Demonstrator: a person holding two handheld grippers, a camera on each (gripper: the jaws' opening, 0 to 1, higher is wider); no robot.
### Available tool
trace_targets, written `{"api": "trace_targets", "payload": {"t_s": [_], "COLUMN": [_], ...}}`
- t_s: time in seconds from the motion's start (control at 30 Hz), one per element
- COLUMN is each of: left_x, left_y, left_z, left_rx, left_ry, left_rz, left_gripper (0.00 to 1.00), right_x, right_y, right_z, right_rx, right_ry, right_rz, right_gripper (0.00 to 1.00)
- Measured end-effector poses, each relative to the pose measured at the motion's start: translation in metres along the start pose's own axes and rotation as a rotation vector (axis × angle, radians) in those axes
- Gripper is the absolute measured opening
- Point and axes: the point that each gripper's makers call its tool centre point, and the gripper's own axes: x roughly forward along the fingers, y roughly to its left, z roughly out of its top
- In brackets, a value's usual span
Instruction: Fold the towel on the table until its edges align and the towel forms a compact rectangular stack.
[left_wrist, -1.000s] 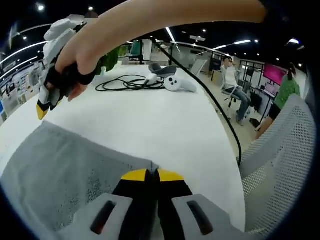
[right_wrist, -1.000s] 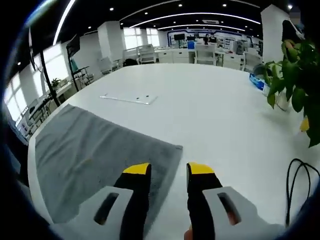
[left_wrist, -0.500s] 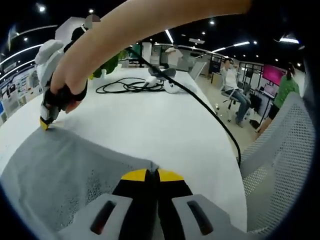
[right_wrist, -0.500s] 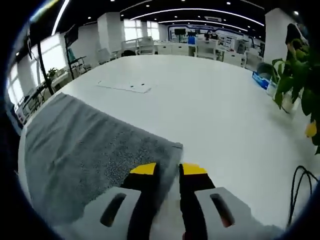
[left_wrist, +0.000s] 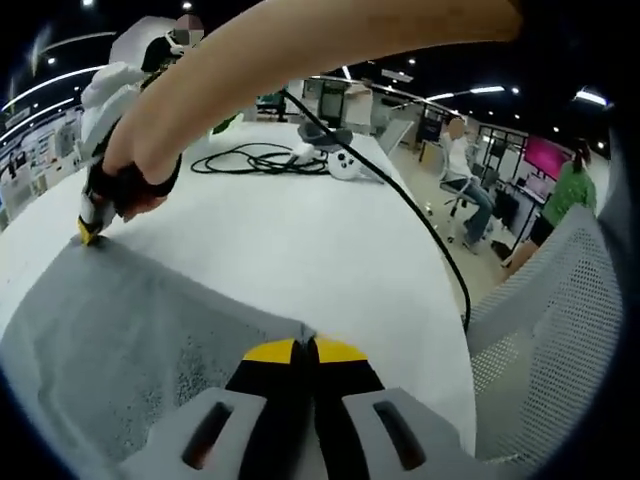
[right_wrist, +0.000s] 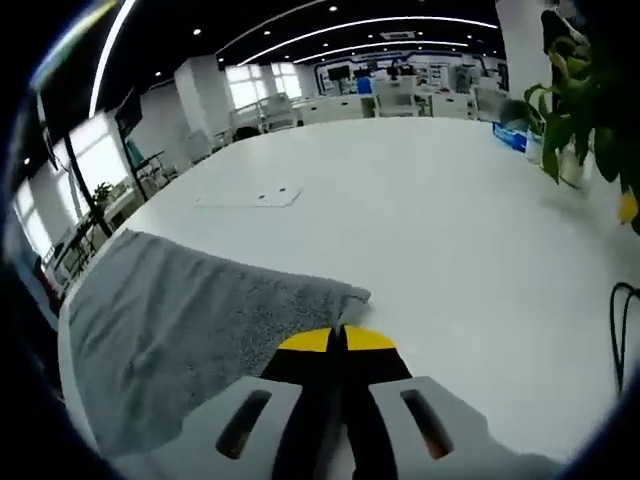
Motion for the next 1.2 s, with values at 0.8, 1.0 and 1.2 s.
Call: {"api": "trace_targets", "payload": {"t_s": [0.8,1.0,1.2], "left_x": [-0.029,-0.032,-0.036], "left_y": [-0.015,-0.027,-0.036], "left_z": [0.080,0.107,0.134], "left_rx": [-0.002,-0.028,-0.054], "left_ry": [-0.194,-0.265,-0.330], "left_rz": [0.006,-0.018,-0.025], "left_gripper": [0.05,0.05,0.05], "right_x": [-0.067,-0.091,-0.113], "right_y": [-0.002,-0.016,-0.027], "right_z": [0.037,0.042,0.050], "right_rx": [-0.031,-0.033,-0.014], "right_ry": [-0.092,-0.109,-0.145], "right_rz": [0.028,0.009,0.001], "right_gripper": [0.00,0.00,0.00]}}
